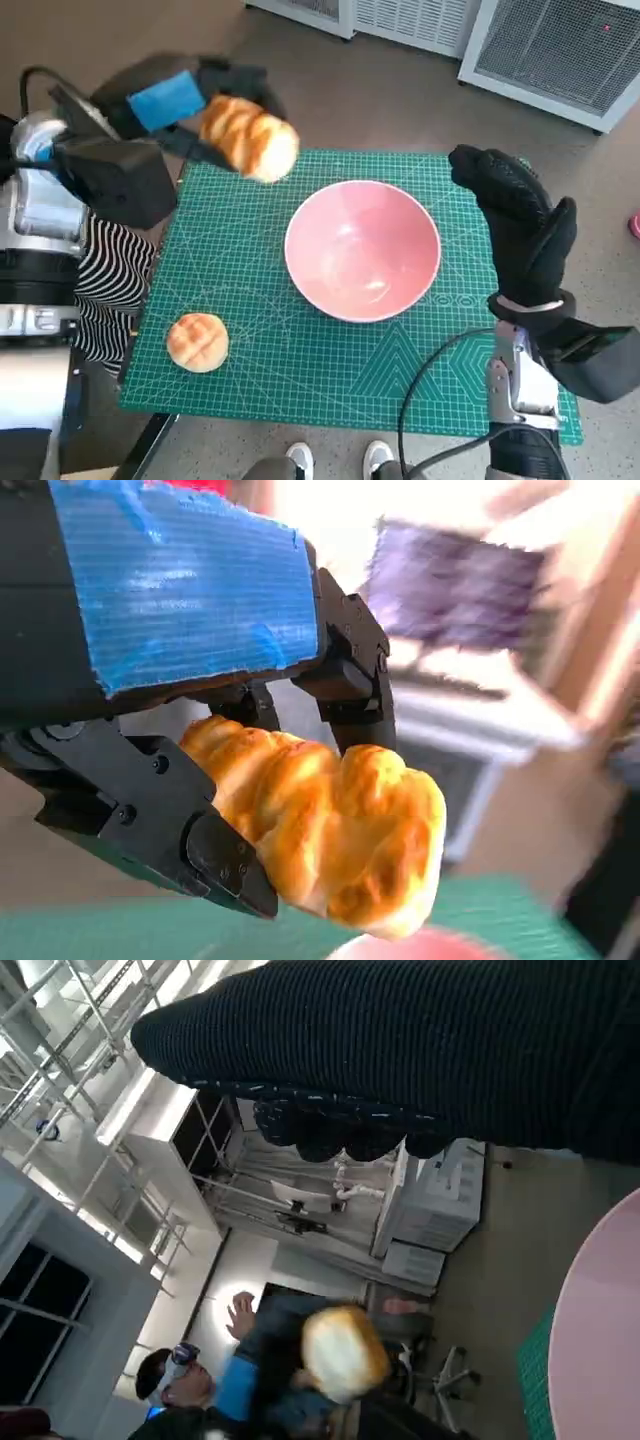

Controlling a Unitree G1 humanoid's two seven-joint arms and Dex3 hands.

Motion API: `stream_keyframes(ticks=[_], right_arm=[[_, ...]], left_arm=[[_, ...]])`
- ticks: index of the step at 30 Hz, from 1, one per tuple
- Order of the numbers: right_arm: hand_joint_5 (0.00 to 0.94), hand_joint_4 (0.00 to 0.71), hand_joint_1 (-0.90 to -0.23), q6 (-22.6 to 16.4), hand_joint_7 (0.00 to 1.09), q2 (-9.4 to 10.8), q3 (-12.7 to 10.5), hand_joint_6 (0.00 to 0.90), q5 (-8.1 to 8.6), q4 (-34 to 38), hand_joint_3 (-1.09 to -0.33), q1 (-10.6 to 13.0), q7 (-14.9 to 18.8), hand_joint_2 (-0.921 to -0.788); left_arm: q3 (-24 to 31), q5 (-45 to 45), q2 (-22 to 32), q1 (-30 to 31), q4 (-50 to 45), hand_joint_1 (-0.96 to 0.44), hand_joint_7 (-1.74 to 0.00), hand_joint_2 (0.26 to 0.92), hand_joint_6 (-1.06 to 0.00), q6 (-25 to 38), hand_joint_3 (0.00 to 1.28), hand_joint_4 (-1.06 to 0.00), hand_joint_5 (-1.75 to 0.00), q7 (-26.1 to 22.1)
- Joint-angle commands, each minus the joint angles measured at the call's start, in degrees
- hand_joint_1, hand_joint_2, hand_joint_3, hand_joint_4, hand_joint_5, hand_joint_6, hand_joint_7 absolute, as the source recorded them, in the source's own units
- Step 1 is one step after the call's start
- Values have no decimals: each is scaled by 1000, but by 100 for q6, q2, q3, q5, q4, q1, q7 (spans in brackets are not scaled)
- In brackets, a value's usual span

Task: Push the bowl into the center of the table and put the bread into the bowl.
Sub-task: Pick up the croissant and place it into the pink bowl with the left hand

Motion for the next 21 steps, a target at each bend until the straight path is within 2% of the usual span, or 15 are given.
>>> stream_keyframes(ticks=[1, 10, 21], right_arm=[[1, 157, -666, -8, 445, 35, 2, 87, 29, 55, -716, 103, 40, -921], [1, 158, -667, -56, 446, 26, -25, 88, 75, 11, -714, 199, 66, -921], [1, 159, -677, -36, 447, 9, -73, 93, 87, -143, -710, 362, 22, -921]], left_arm=[[-188, 5, -361, -103, -337, 1, -1128, 908, -683, -17, 22, -786, -1045, -61], [-662, 235, -833, -488, 341, 2, -1144, 916, -669, -318, 20, -770, -1056, -324], [-1263, 982, -1429, -853, 1867, 0, -1179, 920, -599, -882, 80, -691, -1177, 148]])
